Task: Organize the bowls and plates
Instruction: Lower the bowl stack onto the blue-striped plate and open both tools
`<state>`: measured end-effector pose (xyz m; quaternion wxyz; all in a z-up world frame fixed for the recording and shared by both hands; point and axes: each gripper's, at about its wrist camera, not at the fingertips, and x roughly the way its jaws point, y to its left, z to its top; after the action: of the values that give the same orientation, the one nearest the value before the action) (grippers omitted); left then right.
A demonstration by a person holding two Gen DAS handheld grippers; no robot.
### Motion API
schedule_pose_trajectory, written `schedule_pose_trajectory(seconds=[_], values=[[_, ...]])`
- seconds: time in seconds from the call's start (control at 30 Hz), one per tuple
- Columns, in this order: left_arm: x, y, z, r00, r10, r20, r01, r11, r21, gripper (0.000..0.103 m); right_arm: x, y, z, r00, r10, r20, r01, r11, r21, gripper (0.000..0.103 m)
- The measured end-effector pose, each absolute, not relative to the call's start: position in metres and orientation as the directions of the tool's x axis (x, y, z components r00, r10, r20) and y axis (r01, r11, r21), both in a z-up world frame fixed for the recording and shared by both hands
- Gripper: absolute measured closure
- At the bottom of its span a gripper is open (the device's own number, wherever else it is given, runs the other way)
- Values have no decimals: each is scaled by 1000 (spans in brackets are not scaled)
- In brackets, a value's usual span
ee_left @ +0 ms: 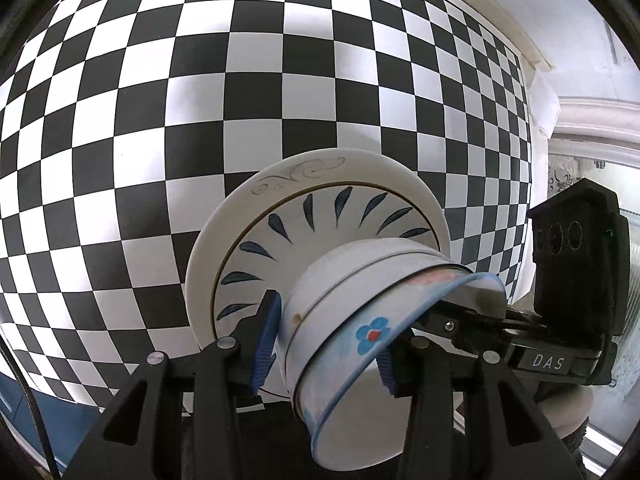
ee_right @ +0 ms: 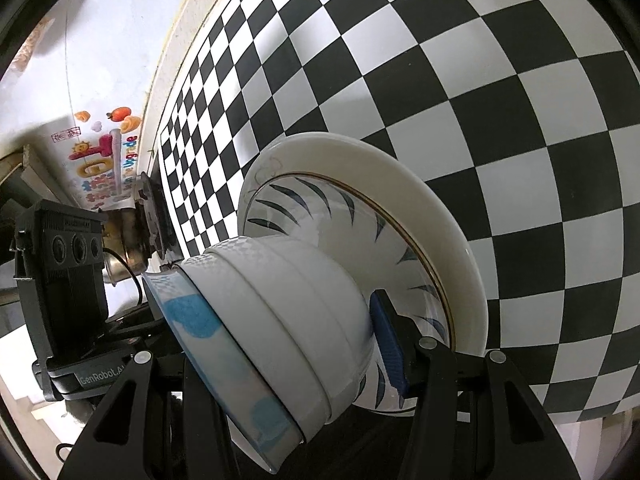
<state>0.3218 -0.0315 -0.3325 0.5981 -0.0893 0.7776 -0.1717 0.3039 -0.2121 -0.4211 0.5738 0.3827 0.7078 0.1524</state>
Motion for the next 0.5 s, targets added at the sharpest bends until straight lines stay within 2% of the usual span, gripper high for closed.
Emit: schedule_pose_trajectory(seconds=[0.5], values=[[322,-20,-341,-281,-333,-900,50,932,-360,62,304,-209,-435,-85,715,-694,358,672,649,49]])
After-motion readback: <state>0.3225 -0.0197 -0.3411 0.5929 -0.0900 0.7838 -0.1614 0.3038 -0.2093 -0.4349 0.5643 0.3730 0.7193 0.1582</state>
